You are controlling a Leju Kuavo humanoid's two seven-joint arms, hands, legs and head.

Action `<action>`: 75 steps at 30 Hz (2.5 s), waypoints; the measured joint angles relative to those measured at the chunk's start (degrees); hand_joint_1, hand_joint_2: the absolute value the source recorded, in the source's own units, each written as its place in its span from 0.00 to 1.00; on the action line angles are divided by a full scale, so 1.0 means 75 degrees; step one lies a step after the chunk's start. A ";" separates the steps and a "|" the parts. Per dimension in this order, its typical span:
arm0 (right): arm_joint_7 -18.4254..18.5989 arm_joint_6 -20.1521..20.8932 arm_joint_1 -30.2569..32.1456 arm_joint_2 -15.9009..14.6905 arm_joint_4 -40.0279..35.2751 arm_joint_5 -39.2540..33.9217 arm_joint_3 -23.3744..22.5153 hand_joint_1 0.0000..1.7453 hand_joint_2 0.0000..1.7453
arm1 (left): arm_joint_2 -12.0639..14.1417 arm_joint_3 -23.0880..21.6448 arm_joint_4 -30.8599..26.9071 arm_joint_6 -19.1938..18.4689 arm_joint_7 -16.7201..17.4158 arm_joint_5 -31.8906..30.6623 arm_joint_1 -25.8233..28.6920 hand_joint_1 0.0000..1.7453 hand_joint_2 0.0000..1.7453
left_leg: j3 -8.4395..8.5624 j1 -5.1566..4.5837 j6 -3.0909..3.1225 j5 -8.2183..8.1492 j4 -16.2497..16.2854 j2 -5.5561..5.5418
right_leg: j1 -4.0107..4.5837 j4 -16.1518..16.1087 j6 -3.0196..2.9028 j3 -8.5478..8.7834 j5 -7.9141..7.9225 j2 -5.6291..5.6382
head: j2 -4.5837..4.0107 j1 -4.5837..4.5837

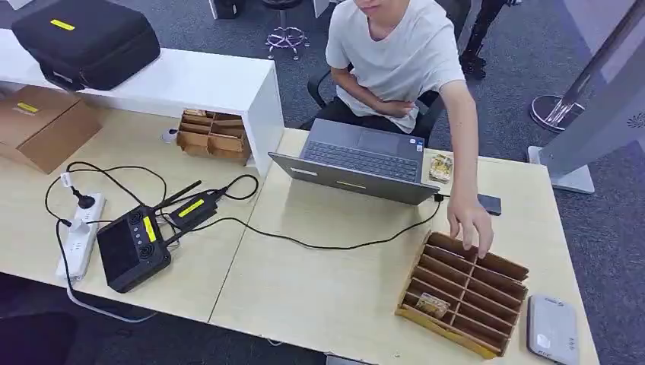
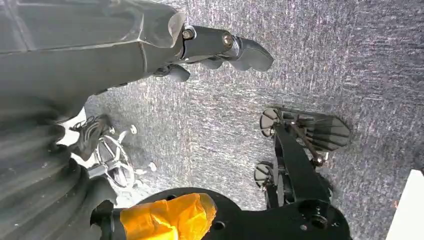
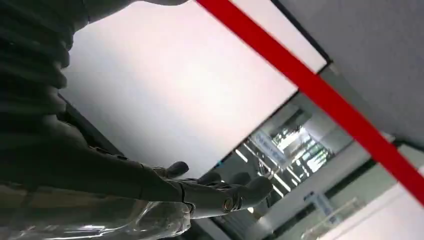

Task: Pass the card to the sensor for recognition and then transmit it.

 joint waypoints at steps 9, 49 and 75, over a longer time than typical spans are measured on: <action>0.0283 -0.0440 0.2961 0.0501 0.0282 -0.0879 -0.1211 0.00 1.00 | 0.0026 0.0061 0.0000 0.0003 0.0009 -0.0012 0.0020 0.00 1.00 | 0.0006 -0.0005 -0.0012 -0.0018 -0.0009 -0.0009 | -0.0012 0.0002 -0.0008 0.0002 -0.0020 -0.0013 | 0.0000 -0.0006; 0.0285 0.0816 0.4936 0.5761 0.0944 -0.1742 -0.2704 0.00 1.00 | -0.0018 0.0184 0.0000 0.0484 0.0192 -0.0023 -0.0088 0.00 1.00 | 0.0039 0.0013 -0.0041 -0.0031 -0.0018 0.0041 | 0.0010 0.0008 -0.0046 0.0008 -0.0044 0.0034 | 0.0000 0.0000; -0.0041 0.0883 0.5217 0.6210 0.0892 -0.2544 -0.3121 0.00 1.00 | 0.0085 -0.0939 -0.0006 0.0845 0.0393 0.1280 0.0131 0.00 1.00 | 0.0041 0.0011 -0.0051 -0.0037 -0.0018 0.0047 | 0.0016 0.0008 -0.0053 0.0008 -0.0049 0.0039 | 0.0000 0.0000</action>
